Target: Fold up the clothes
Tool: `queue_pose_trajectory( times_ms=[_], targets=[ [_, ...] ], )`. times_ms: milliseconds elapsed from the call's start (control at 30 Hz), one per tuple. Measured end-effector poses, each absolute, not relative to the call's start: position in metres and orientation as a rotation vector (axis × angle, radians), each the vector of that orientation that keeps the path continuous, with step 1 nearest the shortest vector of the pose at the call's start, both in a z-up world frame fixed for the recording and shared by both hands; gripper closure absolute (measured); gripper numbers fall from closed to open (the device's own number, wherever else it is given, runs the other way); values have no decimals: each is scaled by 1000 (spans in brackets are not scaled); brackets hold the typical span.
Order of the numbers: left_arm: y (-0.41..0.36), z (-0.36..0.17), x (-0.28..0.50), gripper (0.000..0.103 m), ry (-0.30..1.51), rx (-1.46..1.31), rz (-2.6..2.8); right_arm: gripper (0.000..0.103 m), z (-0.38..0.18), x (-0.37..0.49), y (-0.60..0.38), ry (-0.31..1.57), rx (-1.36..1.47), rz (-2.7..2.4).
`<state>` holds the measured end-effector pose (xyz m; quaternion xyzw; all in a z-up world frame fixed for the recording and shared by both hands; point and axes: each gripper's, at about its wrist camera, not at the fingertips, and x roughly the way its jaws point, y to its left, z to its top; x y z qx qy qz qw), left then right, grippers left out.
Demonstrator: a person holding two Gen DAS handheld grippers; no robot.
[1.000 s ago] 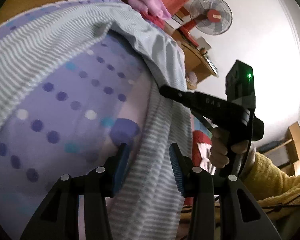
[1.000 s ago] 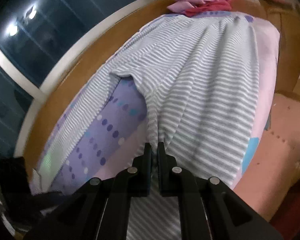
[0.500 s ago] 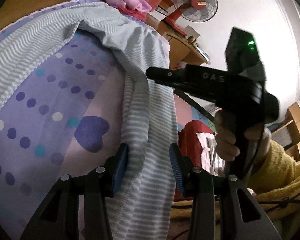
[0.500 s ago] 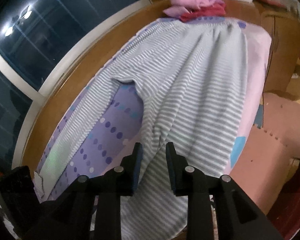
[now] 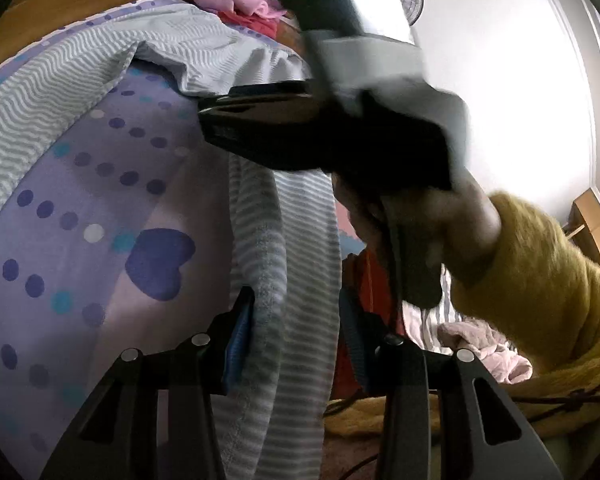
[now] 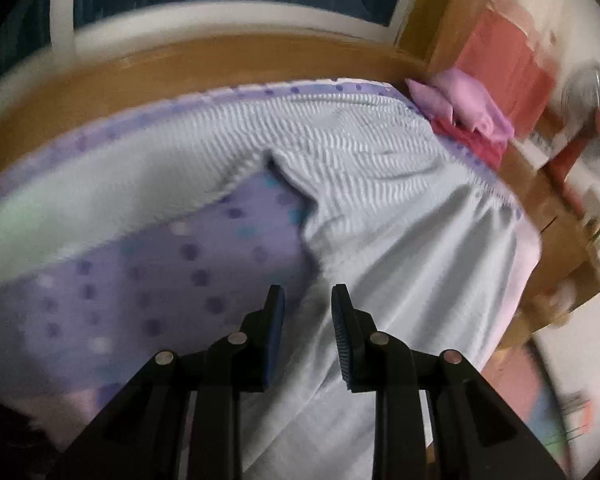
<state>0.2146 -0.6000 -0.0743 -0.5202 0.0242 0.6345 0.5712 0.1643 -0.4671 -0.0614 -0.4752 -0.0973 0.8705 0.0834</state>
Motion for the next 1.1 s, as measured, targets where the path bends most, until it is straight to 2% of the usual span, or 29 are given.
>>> queue_pose_trajectory(
  times_ms=[100, 167, 200, 267, 433, 533, 833, 967, 1033, 1100],
  targets=[
    [-604, -74, 212, 61, 40, -1227, 1487, 79, -71, 149, -454, -275, -1467, 2552],
    [-606, -73, 212, 61, 35, -1223, 1496, 81, -71, 141, -443, -199, -1464, 2545],
    [-608, -72, 210, 61, 30, -1219, 1502, 99, -70, 136, -437, -145, -1474, 2548],
    [-613, -70, 208, 61, 18, -1216, 1510, 100, -64, 128, -424, 20, -1488, 2569],
    [-626, -68, 193, 61, -23, -1223, 1547, 100, -42, 125, -385, 597, -1355, 2704],
    [-638, -69, 182, 61, -66, -1234, 1572, 100, -48, 121, -372, 781, -1337, 2705],
    [-679, -67, 153, 61, -125, -1268, 1761, 97, -85, 99, -371, 869, -1353, 2672],
    [-698, -64, 150, 61, -88, -1259, 1843, 97, -83, 99, -384, 721, -1343, 2693],
    [-686, -62, 147, 61, -79, -1259, 1856, 89, -76, 98, -397, 569, -1382, 2692],
    [-680, -60, 146, 61, -84, -1264, 1840, 80, -62, 103, -406, 503, -1390, 2722]
  ],
)
